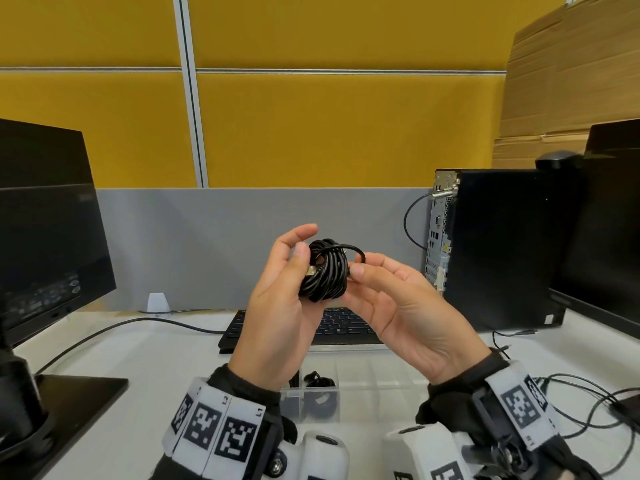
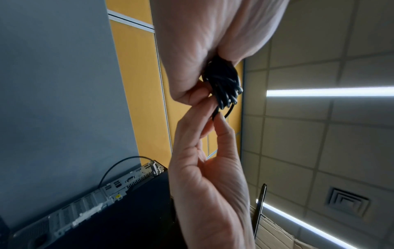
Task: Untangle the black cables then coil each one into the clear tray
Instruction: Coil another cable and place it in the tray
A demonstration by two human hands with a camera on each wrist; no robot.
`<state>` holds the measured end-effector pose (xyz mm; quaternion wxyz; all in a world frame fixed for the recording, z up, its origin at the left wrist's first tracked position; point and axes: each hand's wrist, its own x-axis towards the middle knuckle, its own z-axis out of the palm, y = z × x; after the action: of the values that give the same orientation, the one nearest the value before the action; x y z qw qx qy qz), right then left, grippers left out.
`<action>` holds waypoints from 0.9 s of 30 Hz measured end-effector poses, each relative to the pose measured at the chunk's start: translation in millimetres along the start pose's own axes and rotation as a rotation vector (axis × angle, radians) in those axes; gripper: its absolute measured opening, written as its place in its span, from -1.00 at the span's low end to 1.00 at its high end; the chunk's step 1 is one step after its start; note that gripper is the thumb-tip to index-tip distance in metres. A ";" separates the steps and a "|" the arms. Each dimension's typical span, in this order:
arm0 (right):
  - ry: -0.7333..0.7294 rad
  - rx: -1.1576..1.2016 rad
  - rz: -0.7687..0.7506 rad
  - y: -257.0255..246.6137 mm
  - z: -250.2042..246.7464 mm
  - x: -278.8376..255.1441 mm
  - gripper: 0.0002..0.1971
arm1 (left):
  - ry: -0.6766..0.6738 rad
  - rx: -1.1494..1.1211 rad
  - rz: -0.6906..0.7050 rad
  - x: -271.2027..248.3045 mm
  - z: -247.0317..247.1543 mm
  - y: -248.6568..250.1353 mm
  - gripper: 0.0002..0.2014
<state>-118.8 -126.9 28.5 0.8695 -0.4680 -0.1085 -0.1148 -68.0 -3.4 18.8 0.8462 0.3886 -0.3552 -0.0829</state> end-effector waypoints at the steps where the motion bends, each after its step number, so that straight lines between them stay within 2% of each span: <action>1: -0.005 0.014 0.012 0.6 0.2 -0.2 -0.86 | -0.004 -0.002 -0.004 -0.7 0.8 -1.2 -0.67; 7: -0.032 0.184 0.085 4.5 -1.5 0.6 -0.86 | 0.007 -0.043 -0.015 -3.1 7.6 -5.1 -0.62; 11: -0.060 0.147 0.092 9.4 -7.1 3.7 -0.61 | 0.018 -0.082 -0.018 -4.6 10.2 -6.0 -0.68; 14: -0.010 0.110 0.078 9.9 -5.8 3.6 -0.74 | 0.006 -0.148 -0.074 -3.8 8.3 -4.1 -0.72; 17: 0.015 -0.097 -0.034 6.4 -3.3 0.4 -0.79 | 0.019 -0.168 -0.096 -2.6 6.5 -1.5 -0.73; 22: 0.115 -0.552 -0.312 0.7 -2.1 -3.8 -0.86 | 0.055 -0.013 -0.019 -0.5 6.3 -5.4 -0.75; 25: 0.168 -0.756 -0.405 1.7 -0.7 -4.0 -0.89 | 0.051 0.073 0.016 -1.4 7.2 -9.6 -0.76; 27: 0.131 -0.861 -0.412 1.2 2.0 -7.0 -0.87 | 0.050 0.104 0.036 -1.7 6.9 -9.7 -0.72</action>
<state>-125.3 -123.9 26.6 0.5608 -0.7461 -0.0863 -0.3485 -72.5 -13.5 14.0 0.8348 0.4274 -0.3447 -0.0392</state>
